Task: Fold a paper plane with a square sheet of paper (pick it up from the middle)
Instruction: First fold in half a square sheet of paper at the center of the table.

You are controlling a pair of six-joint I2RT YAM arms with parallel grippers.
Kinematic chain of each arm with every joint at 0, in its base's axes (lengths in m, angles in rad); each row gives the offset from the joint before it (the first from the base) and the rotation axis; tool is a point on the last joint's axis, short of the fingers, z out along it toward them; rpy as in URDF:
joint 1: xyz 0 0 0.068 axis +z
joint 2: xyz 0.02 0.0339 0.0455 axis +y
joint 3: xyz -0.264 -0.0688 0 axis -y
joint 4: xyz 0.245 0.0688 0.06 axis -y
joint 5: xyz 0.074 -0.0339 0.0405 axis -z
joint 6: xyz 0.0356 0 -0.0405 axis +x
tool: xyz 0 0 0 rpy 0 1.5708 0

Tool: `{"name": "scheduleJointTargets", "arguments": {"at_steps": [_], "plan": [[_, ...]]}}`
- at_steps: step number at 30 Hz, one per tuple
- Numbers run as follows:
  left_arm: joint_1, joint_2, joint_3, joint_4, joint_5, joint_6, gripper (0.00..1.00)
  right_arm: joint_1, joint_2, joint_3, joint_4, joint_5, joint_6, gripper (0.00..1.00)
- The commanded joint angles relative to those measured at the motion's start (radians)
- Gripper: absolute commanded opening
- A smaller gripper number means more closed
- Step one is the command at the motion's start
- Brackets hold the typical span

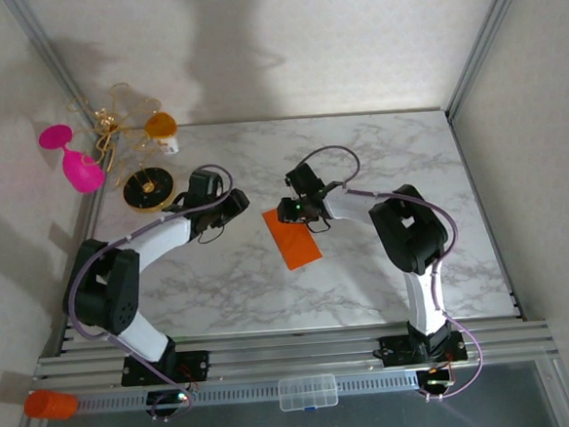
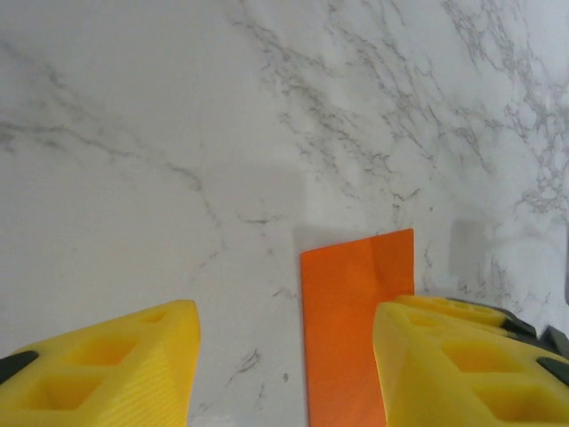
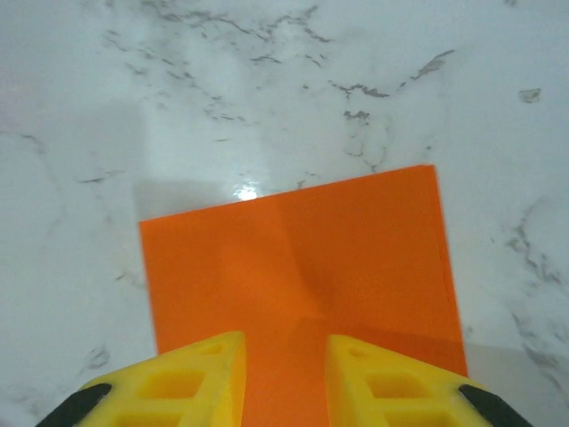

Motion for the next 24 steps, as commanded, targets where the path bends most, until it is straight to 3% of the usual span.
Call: {"name": "scheduleJointTargets", "arguments": {"at_steps": [1, 6, 17, 24], "plan": [[-0.009, -0.034, -0.029, 0.041, -0.023, -0.061, 0.57, 0.004, 0.053, 0.055, -0.075, 0.062, -0.055, 0.31], [-0.037, -0.044, -0.040, 0.047, -0.014, -0.085, 0.60, 0.004, 0.085, 0.052, -0.103, 0.100, 0.004, 0.32], [-0.110, -0.059, -0.083, 0.092, 0.005, -0.163, 0.63, 0.019, -0.066, -0.188, 0.052, 0.088, 0.568, 0.29], [-0.158, -0.045, -0.084, 0.143, 0.062, -0.192, 0.63, -0.006, -0.201, -0.147, 0.111, 0.059, 0.482, 0.39]]}}
